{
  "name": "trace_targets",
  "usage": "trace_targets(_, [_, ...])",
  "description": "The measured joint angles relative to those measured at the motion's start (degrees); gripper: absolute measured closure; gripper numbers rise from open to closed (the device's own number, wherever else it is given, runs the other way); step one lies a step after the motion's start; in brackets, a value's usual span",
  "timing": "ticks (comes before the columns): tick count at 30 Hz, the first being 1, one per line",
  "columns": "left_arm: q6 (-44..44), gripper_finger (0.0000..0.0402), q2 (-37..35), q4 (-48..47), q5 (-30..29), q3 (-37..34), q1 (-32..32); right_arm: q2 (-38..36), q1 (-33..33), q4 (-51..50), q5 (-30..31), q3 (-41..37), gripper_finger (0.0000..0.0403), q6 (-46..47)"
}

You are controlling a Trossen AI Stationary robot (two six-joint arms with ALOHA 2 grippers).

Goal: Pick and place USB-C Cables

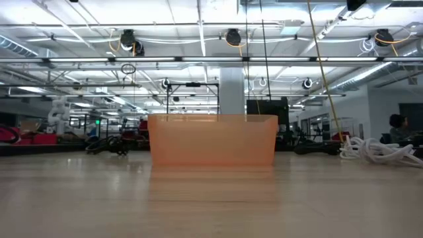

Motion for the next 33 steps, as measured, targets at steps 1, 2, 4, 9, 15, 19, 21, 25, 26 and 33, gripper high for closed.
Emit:
trace_targets(1, [0.00, 0.0360, 0.01, 0.00, -0.02, 0.00, 0.00, 0.01, 0.00, 0.00, 0.00, 0.00, 0.0403, 0.00])
trace_targets(2, [0.00, 0.0360, 0.00, 0.00, -0.01, 0.00, 0.00, 0.00, 0.00, 0.00, -0.01, 0.00, 0.0403, 0.01])
trace_targets(4, [0.00, 0.0360, 0.01, 0.00, -0.02, 0.00, 0.00, 0.02, 0.00, 0.02, -0.01, 0.00, 0.0403, 0.01])
trace_targets(9, [0.00, 0.0360, 0.01, 0.00, -0.02, 0.00, -0.01, 0.00, 0.00, 0.00, -0.01, 0.00, 0.0403, 0.00])
trace_targets(15, [0.00, 0.0360, 0.00, 0.00, -0.01, 0.00, 0.01, 0.01, 0.00, 0.00, -0.01, 0.00, 0.0403, 0.01])
trace_targets(19, [0.00, 0.0360, 0.00, 0.00, 0.00, 0.00, 0.01, 0.01, 0.00, 0.00, -0.01, 0.00, 0.0403, 0.00])
trace_targets(21, [0.00, 0.0360, 0.01, 0.00, -0.01, 0.00, 0.00, 0.00, 0.00, 0.00, -0.01, 0.00, 0.0403, 0.00])
trace_targets(25, [0.00, 0.0360, 0.01, 0.00, -0.02, 0.00, 0.01, 0.01, 0.00, 0.07, 0.00, 0.00, 0.0403, -0.37])
trace_targets(26, [0.00, 0.0360, 0.01, 0.00, -0.02, 0.00, 0.00, 0.02, 0.00, 0.35, 0.01, 0.00, 0.0403, -1.43])
trace_targets(33, [0.00, 0.0360, -0.01, 0.00, -0.02, 0.00, -0.01, 0.02, 0.00, 1.47, -0.01, 0.00, 0.0403, -5.83])
